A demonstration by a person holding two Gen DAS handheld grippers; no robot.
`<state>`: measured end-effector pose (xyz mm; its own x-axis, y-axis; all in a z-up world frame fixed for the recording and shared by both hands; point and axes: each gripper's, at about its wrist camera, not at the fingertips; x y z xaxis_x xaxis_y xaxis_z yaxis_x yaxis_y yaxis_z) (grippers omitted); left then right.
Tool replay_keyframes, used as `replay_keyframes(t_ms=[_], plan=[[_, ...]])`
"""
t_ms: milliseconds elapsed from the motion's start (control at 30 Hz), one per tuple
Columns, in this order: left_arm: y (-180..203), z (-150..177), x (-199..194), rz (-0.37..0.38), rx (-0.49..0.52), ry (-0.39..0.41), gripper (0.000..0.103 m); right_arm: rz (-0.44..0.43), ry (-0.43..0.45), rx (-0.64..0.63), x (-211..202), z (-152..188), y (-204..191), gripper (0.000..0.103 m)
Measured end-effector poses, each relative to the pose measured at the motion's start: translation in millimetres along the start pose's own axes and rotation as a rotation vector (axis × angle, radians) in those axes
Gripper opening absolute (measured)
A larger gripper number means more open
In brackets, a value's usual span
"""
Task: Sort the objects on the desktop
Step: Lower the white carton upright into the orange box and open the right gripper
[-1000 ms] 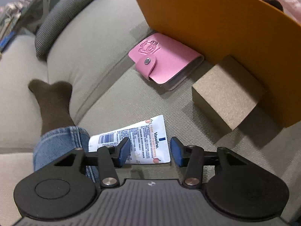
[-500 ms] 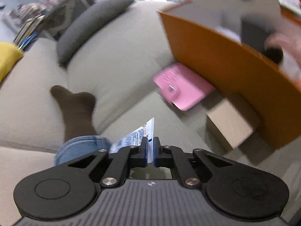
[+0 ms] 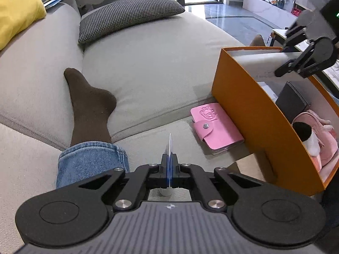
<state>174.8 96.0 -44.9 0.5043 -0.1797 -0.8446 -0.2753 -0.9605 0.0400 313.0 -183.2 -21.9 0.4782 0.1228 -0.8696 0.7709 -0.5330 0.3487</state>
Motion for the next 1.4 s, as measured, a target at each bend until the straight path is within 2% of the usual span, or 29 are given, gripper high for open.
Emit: replay_keyframes(t_ms=[100, 167, 367, 500, 767, 900, 1100, 1200, 1300, 1400], plan=[[-6, 0, -4, 0.013, -0.028, -0.004, 0.000, 0.020, 0.002, -0.145, 17, -5, -5, 0.030], [-9, 0, -3, 0.007, -0.044, -0.009, 0.000, 0.003, 0.025, -0.242, 24, -6, -9, 0.030], [-15, -1, -2, 0.011, -0.074, -0.010, 0.001, -0.021, 0.016, -0.404, 52, 0, -9, 0.030], [-16, -2, 6, 0.016, -0.075, -0.035, 0.002, -0.030, -0.018, -0.430, 65, 10, 0, 0.030], [-19, -3, 8, 0.022, -0.086, -0.029, 0.002, -0.009, -0.138, -0.453, 92, 27, 12, 0.030], [-19, -3, 8, 0.023, -0.086, -0.030, 0.002, -0.013, -0.142, -0.432, 91, 31, 16, 0.031], [-19, -4, 9, 0.024, -0.090, -0.033, 0.002, 0.040, -0.171, -0.440, 84, 37, 22, 0.034], [-21, -5, 10, 0.025, -0.099, -0.038, 0.002, 0.036, -0.202, -0.448, 84, 43, 23, 0.040], [-24, -7, 12, 0.025, -0.109, -0.047, 0.002, 0.056, -0.225, -0.446, 92, 50, 22, 0.037], [-25, -8, 13, 0.029, -0.114, -0.051, 0.003, 0.115, -0.198, -0.458, 95, 55, 19, 0.035]])
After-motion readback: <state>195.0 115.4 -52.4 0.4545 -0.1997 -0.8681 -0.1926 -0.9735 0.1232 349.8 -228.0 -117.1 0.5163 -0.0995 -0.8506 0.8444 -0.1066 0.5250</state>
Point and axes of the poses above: each gripper's, at about its wrist camera, not at the fingertips, and x roughly the way its jaws point, y to its right, z to its underside, and after that the axes turned 8 degrees about z, right-handed
